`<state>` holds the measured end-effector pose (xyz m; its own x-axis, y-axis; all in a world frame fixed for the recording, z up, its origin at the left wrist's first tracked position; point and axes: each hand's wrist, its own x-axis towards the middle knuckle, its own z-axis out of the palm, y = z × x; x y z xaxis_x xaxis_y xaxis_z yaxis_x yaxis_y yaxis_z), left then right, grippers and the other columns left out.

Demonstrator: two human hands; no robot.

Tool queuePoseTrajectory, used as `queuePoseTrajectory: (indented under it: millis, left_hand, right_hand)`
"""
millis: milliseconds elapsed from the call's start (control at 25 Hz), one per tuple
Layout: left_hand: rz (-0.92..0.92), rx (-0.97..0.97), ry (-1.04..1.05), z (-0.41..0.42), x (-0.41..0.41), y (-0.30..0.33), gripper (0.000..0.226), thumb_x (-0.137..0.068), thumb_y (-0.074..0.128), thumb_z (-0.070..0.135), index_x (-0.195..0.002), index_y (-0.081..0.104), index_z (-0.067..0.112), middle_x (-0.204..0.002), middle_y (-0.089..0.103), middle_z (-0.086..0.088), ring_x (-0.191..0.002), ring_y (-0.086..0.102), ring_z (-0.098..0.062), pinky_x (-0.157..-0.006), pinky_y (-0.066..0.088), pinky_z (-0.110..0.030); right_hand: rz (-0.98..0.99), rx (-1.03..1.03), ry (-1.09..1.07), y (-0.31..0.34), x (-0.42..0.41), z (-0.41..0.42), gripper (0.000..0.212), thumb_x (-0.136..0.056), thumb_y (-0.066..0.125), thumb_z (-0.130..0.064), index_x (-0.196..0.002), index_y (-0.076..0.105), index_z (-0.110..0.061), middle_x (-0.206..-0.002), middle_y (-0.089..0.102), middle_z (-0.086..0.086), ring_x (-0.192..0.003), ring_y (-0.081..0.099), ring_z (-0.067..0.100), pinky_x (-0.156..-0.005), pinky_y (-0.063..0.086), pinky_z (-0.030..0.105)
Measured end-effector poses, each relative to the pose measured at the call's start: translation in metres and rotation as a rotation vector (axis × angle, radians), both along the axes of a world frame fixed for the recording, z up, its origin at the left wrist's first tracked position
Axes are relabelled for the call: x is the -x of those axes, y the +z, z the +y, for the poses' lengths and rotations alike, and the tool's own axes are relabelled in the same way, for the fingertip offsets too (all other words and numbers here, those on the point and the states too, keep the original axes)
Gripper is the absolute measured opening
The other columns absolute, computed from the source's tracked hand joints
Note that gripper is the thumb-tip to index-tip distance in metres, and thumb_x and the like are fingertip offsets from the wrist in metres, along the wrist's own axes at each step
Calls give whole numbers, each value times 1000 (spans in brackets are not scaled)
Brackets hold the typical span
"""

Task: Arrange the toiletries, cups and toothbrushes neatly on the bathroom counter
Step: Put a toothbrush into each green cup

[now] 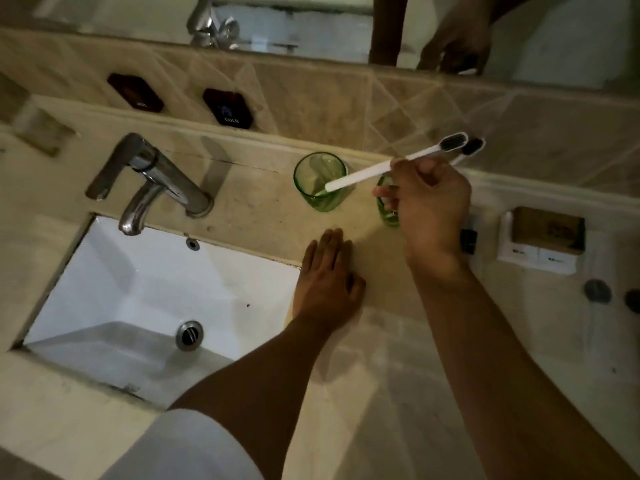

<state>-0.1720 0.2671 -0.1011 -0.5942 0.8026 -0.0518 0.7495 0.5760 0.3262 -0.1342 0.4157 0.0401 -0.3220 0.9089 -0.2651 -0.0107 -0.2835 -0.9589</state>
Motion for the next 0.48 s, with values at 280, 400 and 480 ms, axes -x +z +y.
queuePoseTrajectory:
  millis: [280, 400, 480]
  left_hand:
    - [12, 35, -29, -2, 2, -4, 67, -97, 36, 47, -155, 28, 14, -167, 17, -8, -156, 3, -21, -126, 10, -45]
    - [23, 42, -39, -2, 3, -10, 67, -99, 35, 48, -156, 26, 14, -167, 16, -7, -156, 1, -21, -125, 11, -45]
    - [28, 48, -41, -3, 2, -13, 68, -100, 36, 50, -157, 23, 15, -167, 15, -6, -156, -1, -20, -126, 9, -45]
  right_hand:
    - [-209, -197, 107, -36, 66, -2, 13, -81, 75, -32, -73, 69, -23, -72, 73, -3, -68, 70, 17, -70, 58, 41]
    - [-283, -273, 135, -52, 73, -4, 13, -78, 73, -33, -70, 64, -27, -78, 71, 1, -77, 66, 20, -78, 55, 44]
    - [-306, -290, 150, -59, 75, -5, 13, -77, 72, -34, -71, 64, -25, -75, 71, 1, -76, 67, 22, -76, 55, 45]
